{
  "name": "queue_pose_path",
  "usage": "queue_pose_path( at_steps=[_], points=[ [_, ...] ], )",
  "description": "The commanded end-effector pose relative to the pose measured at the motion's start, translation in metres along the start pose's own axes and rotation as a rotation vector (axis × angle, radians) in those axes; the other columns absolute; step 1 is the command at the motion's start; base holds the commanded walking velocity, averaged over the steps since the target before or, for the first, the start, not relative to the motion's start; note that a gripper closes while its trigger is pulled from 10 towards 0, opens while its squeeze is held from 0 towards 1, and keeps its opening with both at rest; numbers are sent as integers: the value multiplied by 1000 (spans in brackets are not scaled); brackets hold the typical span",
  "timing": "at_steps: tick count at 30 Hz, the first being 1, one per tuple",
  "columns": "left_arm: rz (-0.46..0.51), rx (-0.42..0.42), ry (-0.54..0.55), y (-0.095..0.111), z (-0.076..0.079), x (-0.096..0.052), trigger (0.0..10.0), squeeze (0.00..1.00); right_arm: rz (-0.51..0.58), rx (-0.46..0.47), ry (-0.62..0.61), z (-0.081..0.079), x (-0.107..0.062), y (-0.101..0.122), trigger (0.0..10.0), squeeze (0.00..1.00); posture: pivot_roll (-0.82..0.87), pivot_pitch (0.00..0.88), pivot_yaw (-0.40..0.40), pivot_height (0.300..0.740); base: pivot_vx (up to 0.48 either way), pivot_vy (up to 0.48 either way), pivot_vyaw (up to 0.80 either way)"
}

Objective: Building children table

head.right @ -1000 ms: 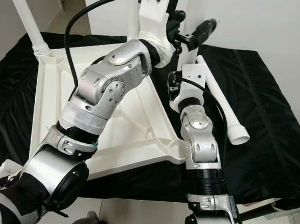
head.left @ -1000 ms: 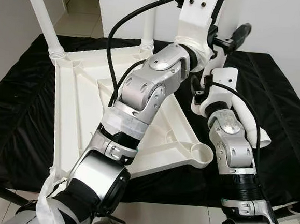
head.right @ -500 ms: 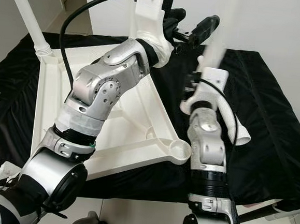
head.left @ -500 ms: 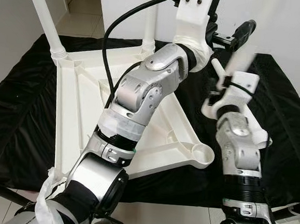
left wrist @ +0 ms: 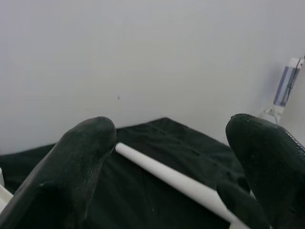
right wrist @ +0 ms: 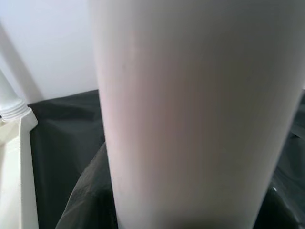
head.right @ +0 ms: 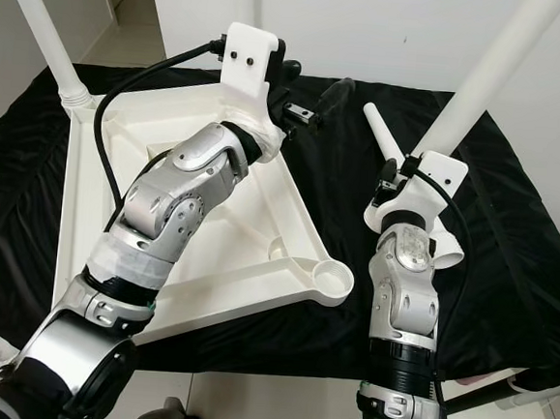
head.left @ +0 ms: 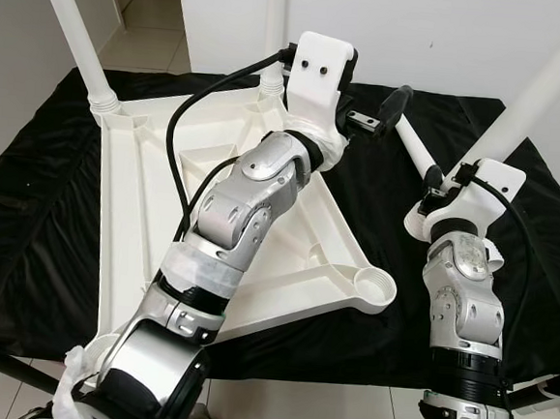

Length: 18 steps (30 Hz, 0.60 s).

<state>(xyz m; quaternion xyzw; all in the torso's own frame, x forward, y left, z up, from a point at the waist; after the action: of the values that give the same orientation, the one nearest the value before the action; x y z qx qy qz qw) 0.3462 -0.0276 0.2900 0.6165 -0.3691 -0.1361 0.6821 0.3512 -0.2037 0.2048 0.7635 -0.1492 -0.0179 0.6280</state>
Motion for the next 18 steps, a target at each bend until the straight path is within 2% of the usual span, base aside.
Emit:
queue_pose_path(
  at_steps=[1,4,7,9,11,15,18],
  points=[
    [-9,25,-213,-7,21,-6,10000,0,28,12,-4,2,-2,5,10000,0,-23,1,49,740,0,0,0],
    [-59,64,-288,-28,29,-19,10000,0,35,0,18,1,-4,6,10000,0,-20,0,42,740,0,0,0],
    [-74,76,-319,-34,33,-24,10000,0,34,-7,22,1,-4,6,10000,0,-18,0,39,740,0,0,0],
    [-117,117,-372,-51,38,-37,10000,0,33,-18,23,2,-5,5,10000,0,-16,0,36,740,0,0,0],
    [-152,157,-391,-67,39,-47,10000,0,34,-25,25,3,-6,5,10000,0,-16,0,35,740,0,0,0],
    [-166,181,-402,-75,40,-53,10000,0,34,-27,25,3,-6,6,10000,0,-17,0,35,740,0,0,0],
    [-200,260,-427,-90,37,-67,10000,0,29,-30,17,6,-7,4,10000,0,-17,0,30,740,0,0,0]
  ],
)
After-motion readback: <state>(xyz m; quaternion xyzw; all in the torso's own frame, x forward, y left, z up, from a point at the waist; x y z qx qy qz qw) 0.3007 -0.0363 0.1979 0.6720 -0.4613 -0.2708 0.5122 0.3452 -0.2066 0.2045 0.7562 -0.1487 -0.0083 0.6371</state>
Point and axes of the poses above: a point about 5 cm out from each wrist's last joint towards the gripper, its own x axis pointing out of the wrist towards the gripper, its own y axis along the axis of the wrist's last joint, z = x × y, the point moved 4 cm from there along x, pointing out of the wrist towards the gripper, and after that the axes turned 4 degrees about x, right-handed, at the moved point
